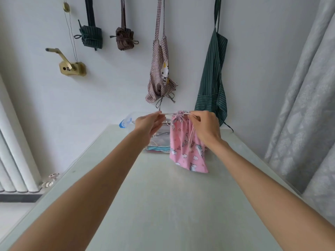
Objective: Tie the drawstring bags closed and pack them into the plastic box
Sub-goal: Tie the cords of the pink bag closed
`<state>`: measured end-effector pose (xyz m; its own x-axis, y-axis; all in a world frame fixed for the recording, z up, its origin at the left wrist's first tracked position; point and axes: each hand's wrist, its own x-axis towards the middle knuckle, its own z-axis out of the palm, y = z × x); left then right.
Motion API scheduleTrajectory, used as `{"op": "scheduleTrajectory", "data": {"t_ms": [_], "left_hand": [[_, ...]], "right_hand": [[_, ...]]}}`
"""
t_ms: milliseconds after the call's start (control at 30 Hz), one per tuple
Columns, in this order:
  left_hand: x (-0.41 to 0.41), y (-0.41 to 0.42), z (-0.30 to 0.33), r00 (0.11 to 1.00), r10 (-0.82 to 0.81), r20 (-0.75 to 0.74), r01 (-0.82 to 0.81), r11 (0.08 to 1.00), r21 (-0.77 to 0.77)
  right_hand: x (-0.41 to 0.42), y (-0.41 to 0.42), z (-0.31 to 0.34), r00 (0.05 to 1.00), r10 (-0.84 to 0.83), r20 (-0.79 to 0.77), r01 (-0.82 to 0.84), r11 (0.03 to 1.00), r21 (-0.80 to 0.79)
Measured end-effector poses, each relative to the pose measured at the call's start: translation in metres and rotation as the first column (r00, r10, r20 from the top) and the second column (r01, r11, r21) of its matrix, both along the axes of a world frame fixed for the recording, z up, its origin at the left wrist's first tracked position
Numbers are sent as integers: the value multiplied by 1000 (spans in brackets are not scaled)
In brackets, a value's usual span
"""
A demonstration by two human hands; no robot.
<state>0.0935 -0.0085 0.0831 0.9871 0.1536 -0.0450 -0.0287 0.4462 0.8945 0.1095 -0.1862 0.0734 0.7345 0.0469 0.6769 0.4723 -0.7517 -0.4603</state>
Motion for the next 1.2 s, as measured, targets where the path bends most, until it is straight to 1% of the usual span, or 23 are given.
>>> {"op": "scheduleTrajectory", "data": {"t_ms": [67, 100, 167, 200, 233, 300, 333, 433, 500, 533, 600, 667, 700, 733, 833, 867, 933, 1000, 1033, 1067, 1100, 1133, 1200], "left_hand": [[-7, 0, -8, 999, -7, 35, 7, 1000, -10], [-13, 2, -16, 999, -21, 39, 21, 1000, 3], [-26, 4, -40, 999, -45, 22, 44, 997, 65], [-32, 5, -53, 999, -47, 3, 47, 995, 92], [-38, 5, -67, 999, -48, -18, 50, 993, 111], [-52, 3, -95, 997, -40, -67, 49, 988, 144], [-56, 1, -106, 995, -32, -93, 46, 986, 158], [-73, -2, -135, 984, 10, -177, 16, 990, 143], [-78, -3, -145, 986, 4, -169, 19, 991, 135], [-79, -3, -146, 988, -7, -151, 28, 990, 135], [-74, -3, -144, 993, -52, -107, 67, 987, 145], [-65, -2, -135, 989, -131, -64, 139, 980, 143], [-60, -1, -129, 983, -181, -42, 185, 974, 129], [-53, -1, -122, 972, -234, -20, 235, 965, 113], [-34, -5, -100, 940, -341, 28, 341, 940, 25], [-27, -5, -94, 931, -361, 43, 363, 931, -31], [-15, -6, -84, 920, -383, 87, 391, 913, -117], [-5, -2, -82, 918, -384, 97, 394, 911, -121], [0, 2, -83, 925, -373, 72, 379, 921, -88], [4, 7, -85, 935, -353, 33, 354, 935, -16], [7, 11, -88, 945, -328, -7, 327, 940, 95], [10, 16, -92, 951, -307, -43, 309, 925, 219], [12, 24, -97, 950, -295, -97, 308, 853, 421]], "right_hand": [[-8, -3, -10, 996, 91, -9, -92, 996, -9], [-14, -5, -21, 990, 136, -45, -139, 989, -52], [-24, -14, -47, 980, 152, -130, -171, 973, -154], [-28, -18, -61, 967, 170, -188, -203, 964, -170], [-33, -22, -74, 931, 223, -290, -271, 953, -135], [-48, -24, -99, 804, 321, -501, -392, 919, -40], [-54, -23, -108, 766, 334, -549, -421, 907, -35], [-77, -17, -136, 740, 274, -615, -419, 902, -102], [-86, -14, -142, 712, 223, -666, -409, 902, -135], [-87, -13, -140, 690, 219, -690, -408, 905, -120], [-87, -13, -129, 606, 223, -764, -427, 901, -76], [-83, -15, -107, 492, 226, -841, -471, 882, -39], [-81, -17, -96, 461, 233, -856, -483, 875, -21], [-78, -18, -84, 457, 243, -856, -485, 875, -11], [-64, -19, -64, 523, 268, -809, -469, 883, -11], [-59, -19, -61, 529, 279, -801, -466, 885, 0], [-48, -20, -61, 513, 312, -800, -460, 887, 52], [-39, -22, -63, 502, 377, -778, -448, 883, 139], [-34, -23, -64, 504, 414, -758, -443, 878, 185], [-31, -27, -65, 511, 439, -739, -436, 873, 217], [-28, -31, -66, 515, 450, -729, -431, 872, 233], [-25, -35, -67, 517, 448, -729, -426, 874, 234], [-22, -42, -68, 525, 424, -738, -412, 885, 215]]}}
